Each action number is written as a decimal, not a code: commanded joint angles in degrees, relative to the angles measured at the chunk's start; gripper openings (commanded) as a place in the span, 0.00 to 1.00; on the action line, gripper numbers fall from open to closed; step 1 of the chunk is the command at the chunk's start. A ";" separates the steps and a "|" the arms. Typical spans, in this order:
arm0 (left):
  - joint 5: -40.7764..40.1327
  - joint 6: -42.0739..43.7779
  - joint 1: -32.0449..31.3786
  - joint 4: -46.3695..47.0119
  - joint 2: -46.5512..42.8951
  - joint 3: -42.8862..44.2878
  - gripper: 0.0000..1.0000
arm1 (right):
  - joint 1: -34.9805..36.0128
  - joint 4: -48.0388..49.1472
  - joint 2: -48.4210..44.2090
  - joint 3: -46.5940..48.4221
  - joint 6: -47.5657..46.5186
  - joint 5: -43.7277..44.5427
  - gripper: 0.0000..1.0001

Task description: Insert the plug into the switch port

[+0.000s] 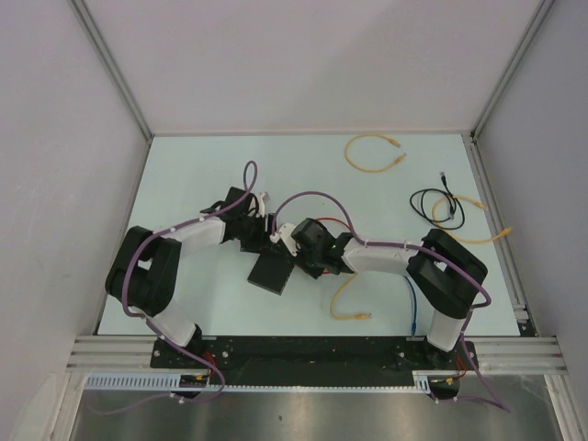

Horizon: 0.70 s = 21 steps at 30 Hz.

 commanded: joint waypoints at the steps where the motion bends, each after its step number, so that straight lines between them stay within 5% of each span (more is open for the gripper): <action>1: 11.10 -2.86 -5.09 0.01 -0.10 -2.27 0.66 | 2.37 18.30 -3.23 3.75 -0.28 -1.47 0.00; 11: 10.93 -5.15 -7.73 2.29 -0.90 -4.47 0.65 | 2.72 22.97 -6.48 8.76 1.57 -1.90 0.00; 21: 14.53 -8.22 -9.93 5.63 -2.48 -4.90 0.64 | 4.39 25.42 0.11 9.12 4.38 -2.78 0.00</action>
